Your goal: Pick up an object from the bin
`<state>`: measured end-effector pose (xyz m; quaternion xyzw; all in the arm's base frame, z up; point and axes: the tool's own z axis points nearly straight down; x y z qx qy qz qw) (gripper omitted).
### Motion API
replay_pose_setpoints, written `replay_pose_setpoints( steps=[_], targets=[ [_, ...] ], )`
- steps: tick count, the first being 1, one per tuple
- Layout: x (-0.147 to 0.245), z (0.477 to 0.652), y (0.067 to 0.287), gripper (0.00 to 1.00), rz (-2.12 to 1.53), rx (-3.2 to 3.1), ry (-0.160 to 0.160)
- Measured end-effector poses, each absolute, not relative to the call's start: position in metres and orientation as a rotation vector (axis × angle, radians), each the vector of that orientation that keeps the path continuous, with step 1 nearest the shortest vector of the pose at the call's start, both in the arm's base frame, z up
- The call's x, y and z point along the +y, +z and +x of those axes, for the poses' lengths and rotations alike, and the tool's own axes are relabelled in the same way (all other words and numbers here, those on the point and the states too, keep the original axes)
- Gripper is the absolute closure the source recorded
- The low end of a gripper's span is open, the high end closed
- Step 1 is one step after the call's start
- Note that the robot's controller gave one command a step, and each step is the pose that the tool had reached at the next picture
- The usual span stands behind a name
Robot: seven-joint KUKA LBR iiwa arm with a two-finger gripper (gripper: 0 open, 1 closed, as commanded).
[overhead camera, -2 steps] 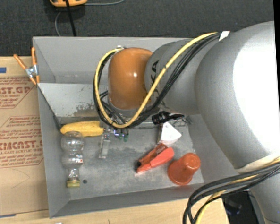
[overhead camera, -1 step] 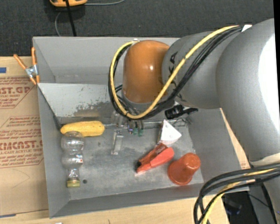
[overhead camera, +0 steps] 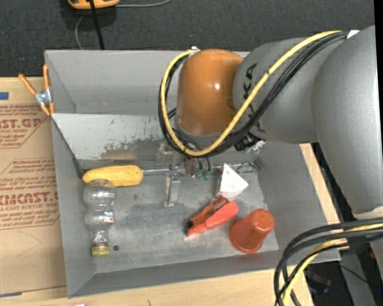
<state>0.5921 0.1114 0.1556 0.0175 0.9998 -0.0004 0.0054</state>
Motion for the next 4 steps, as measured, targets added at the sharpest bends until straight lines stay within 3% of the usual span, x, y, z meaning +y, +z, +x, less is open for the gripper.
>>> replay_pose_setpoints(
  steps=[1,2,3,4],
  targets=[
    [0.119,0.592,0.126,0.00,0.073,3.136,0.012],
    [0.080,0.542,0.131,0.00,0.113,3.134,0.004],
    [0.033,0.544,0.123,0.00,0.036,3.134,0.008],
    [-0.003,0.528,0.087,0.00,0.011,3.131,0.002]
  ],
)
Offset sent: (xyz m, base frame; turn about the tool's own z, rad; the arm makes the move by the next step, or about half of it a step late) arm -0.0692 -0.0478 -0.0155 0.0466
